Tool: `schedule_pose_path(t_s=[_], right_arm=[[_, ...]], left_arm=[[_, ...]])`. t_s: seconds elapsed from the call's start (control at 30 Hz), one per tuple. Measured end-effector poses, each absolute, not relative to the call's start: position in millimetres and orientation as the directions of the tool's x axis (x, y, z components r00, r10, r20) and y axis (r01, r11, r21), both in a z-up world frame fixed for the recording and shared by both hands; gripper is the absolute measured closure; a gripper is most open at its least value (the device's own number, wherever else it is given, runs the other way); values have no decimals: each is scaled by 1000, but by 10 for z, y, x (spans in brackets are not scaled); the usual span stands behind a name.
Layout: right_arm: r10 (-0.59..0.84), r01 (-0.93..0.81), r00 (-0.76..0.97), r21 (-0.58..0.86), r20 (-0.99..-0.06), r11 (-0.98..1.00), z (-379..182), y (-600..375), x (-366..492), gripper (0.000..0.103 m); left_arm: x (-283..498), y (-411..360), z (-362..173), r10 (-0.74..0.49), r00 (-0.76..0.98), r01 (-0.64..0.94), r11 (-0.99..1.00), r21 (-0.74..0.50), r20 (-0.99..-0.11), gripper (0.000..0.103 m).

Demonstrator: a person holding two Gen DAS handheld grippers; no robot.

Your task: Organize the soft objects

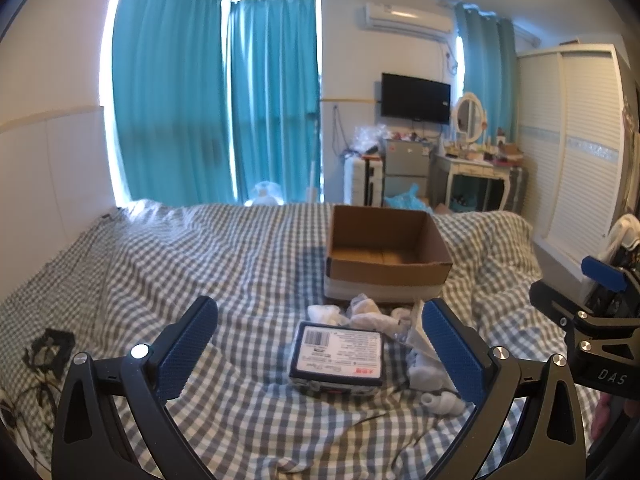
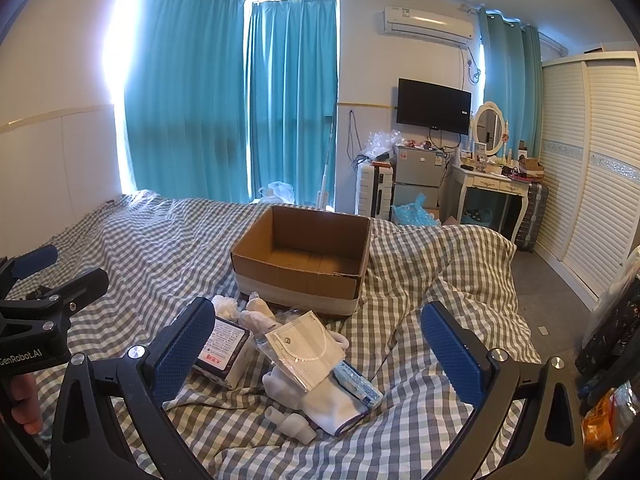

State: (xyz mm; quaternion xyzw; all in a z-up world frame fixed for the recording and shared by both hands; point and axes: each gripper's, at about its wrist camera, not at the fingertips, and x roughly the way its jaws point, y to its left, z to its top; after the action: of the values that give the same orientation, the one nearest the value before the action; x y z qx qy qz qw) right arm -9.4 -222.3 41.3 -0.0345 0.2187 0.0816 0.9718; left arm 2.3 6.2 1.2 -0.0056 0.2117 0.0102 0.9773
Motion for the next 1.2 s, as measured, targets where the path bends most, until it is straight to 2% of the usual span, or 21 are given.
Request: schedule_pose_path(t_s=[1.2], right_arm=[[141, -169, 886, -23, -443, 985, 362, -2258, -85, 0]], left_arm=[[15, 60, -6, 20, 910, -23, 1000, -2, -415, 0]])
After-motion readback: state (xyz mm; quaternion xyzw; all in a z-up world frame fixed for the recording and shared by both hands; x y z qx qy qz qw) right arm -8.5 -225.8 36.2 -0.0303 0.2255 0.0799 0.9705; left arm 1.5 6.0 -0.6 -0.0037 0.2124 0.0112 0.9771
